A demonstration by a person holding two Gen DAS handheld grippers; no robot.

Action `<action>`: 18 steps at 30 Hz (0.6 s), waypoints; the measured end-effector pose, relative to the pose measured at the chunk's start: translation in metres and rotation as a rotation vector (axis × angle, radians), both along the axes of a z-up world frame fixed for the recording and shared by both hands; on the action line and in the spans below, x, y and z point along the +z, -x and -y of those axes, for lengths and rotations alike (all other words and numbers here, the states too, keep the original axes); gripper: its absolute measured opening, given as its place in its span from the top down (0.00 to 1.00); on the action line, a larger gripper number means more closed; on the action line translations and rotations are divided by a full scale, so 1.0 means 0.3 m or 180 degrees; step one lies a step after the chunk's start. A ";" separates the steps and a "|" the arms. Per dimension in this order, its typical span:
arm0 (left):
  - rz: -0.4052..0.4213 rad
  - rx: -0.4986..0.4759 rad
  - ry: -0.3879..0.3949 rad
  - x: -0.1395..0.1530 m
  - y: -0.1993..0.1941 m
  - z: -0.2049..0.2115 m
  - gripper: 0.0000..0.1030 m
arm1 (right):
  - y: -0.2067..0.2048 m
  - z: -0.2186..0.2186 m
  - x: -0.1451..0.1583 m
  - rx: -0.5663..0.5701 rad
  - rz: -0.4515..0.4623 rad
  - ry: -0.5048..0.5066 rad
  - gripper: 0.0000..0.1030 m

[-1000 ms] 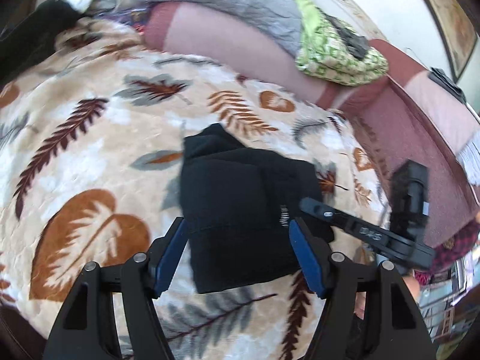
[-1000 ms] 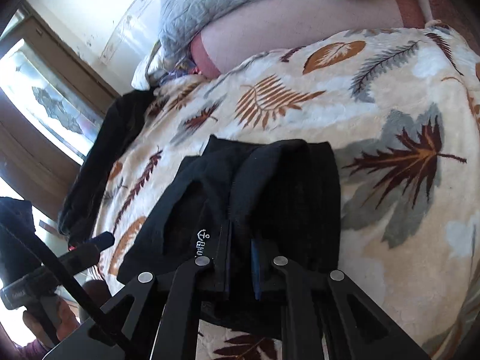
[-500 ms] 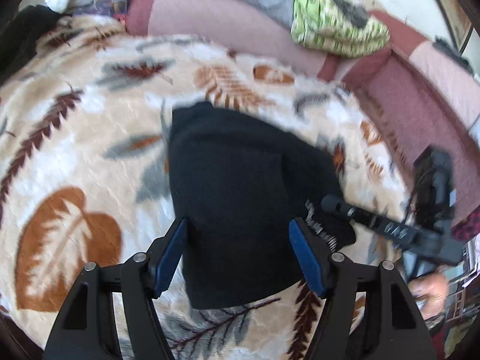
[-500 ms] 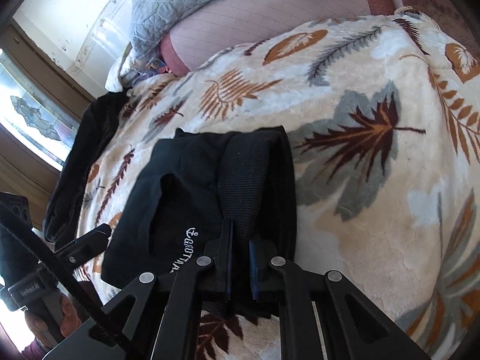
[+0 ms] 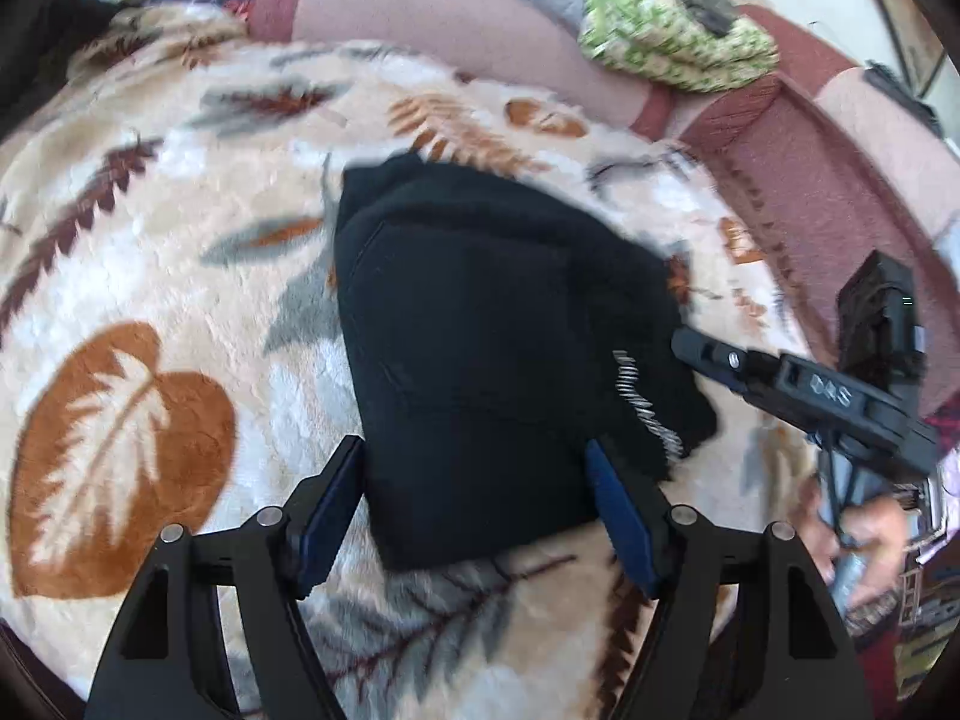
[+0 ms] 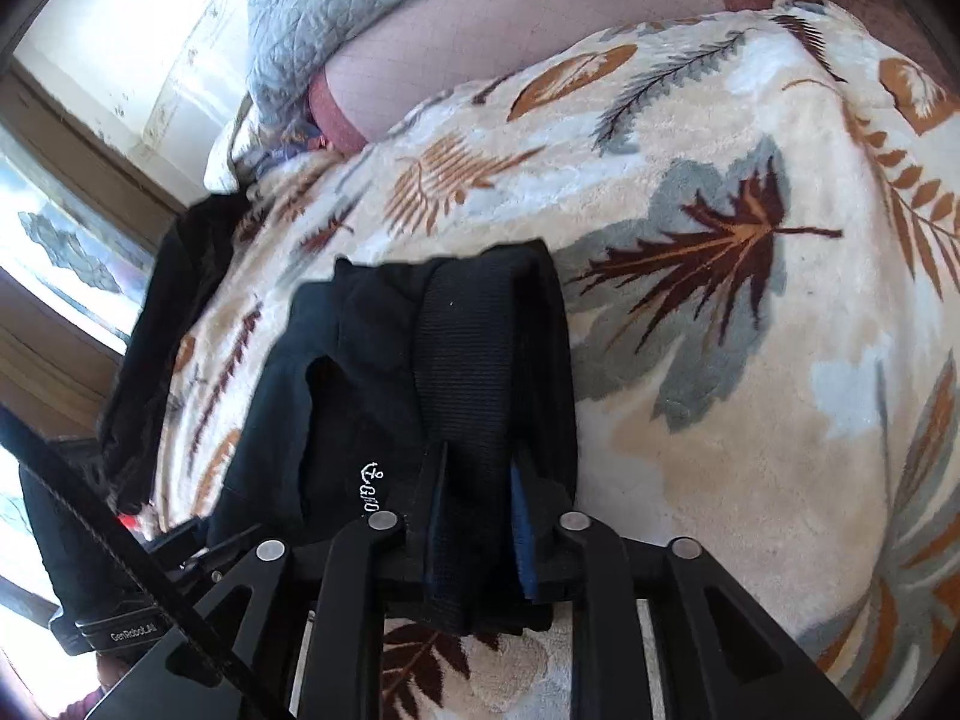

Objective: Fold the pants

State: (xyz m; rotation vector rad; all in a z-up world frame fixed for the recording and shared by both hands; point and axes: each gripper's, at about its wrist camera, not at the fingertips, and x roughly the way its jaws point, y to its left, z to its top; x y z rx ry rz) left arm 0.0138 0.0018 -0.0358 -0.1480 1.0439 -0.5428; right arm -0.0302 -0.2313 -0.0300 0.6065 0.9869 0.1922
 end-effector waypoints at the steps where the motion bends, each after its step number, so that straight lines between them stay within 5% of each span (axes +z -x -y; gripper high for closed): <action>1: 0.0079 -0.0028 0.0020 0.026 0.011 -0.010 0.29 | 0.010 0.014 0.015 -0.0061 0.0071 -0.0013 0.79; 5: 0.0349 0.0015 0.0036 0.085 0.001 -0.022 0.29 | 0.028 0.074 0.124 -0.0301 0.0544 -0.0166 0.75; 8: 0.0240 0.0165 0.0072 0.040 -0.044 -0.016 0.29 | -0.074 0.018 0.165 0.0022 0.0588 -0.0550 0.75; 12: -0.0120 0.0225 0.0069 -0.103 -0.056 0.000 0.31 | -0.246 -0.151 0.140 0.0718 0.0281 -0.0889 0.74; 18: 0.0046 0.0219 0.0135 -0.114 -0.045 -0.003 0.31 | -0.480 -0.416 0.014 0.1467 -0.0301 -0.0934 0.60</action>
